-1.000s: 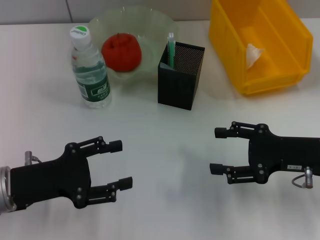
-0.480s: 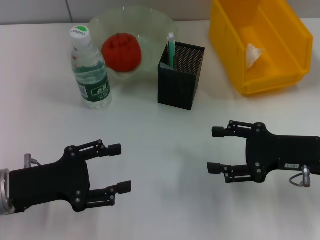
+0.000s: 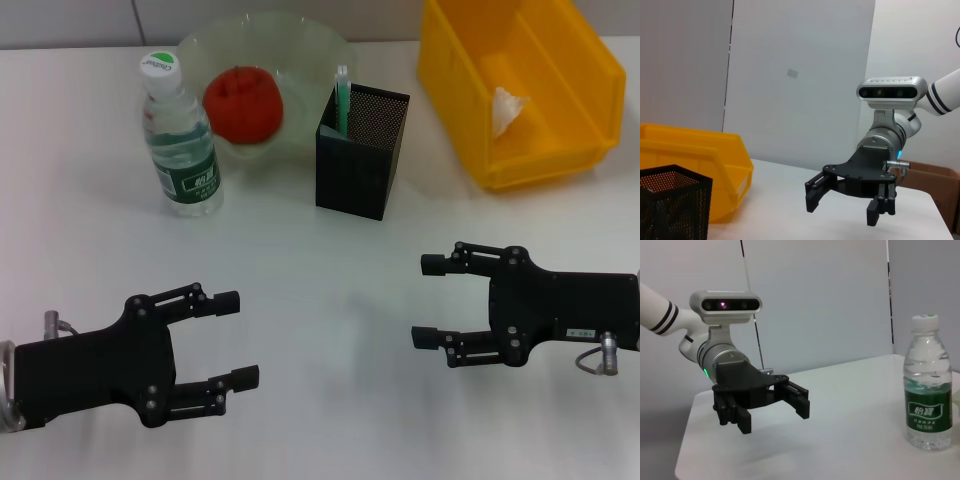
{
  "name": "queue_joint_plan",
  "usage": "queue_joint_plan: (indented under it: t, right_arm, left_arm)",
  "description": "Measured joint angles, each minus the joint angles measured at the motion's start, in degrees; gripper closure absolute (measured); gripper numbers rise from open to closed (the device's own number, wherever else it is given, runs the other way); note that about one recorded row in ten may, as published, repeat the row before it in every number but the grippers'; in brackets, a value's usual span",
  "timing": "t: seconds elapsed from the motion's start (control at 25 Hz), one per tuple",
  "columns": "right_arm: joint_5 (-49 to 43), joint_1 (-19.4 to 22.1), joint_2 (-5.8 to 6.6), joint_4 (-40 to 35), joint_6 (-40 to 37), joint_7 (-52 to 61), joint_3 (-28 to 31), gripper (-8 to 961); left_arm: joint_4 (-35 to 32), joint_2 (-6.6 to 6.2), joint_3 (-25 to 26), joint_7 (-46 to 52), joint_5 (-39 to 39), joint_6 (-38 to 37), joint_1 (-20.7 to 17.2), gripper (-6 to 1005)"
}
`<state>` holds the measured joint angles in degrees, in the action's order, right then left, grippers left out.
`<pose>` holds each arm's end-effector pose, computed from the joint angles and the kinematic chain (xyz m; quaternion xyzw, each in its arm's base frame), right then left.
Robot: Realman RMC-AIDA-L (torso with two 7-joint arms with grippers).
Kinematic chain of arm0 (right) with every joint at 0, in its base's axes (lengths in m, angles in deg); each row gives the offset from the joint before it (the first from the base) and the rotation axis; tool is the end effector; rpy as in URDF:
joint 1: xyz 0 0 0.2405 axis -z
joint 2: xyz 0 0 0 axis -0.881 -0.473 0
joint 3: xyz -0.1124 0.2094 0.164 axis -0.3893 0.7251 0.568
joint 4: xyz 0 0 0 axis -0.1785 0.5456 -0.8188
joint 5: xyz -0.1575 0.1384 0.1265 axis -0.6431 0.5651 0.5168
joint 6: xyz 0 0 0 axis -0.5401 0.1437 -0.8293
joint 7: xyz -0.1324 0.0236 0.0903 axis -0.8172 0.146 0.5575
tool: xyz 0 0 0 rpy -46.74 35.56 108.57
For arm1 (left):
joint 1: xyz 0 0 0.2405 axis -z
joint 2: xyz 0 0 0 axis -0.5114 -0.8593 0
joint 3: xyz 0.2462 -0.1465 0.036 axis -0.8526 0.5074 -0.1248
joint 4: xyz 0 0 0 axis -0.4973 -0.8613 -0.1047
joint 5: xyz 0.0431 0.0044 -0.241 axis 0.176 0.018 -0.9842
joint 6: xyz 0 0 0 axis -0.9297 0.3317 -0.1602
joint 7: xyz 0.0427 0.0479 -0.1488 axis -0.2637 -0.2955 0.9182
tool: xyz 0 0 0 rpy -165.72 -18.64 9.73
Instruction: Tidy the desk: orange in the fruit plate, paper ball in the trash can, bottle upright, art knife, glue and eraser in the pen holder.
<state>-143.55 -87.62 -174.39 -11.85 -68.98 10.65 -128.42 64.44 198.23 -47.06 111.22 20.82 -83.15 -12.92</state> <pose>0.3168 0.3187 -0.0648 -0.9554 0.1018 0.2653 0.0804 -0.3465 0.2654 -0.0505 -0.9375 -0.1104 -0.3177 0.0891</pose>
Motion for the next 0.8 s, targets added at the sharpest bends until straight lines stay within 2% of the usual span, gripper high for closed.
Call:
queue_joint_plan:
  t: [0.8]
  right_arm:
    - [0.0, -0.5, 0.06, 1.2, 0.3, -0.1, 0.1, 121]
  left_arm:
    - [0.0, 0.05, 0.0, 0.0, 0.0, -0.1, 0.1, 220]
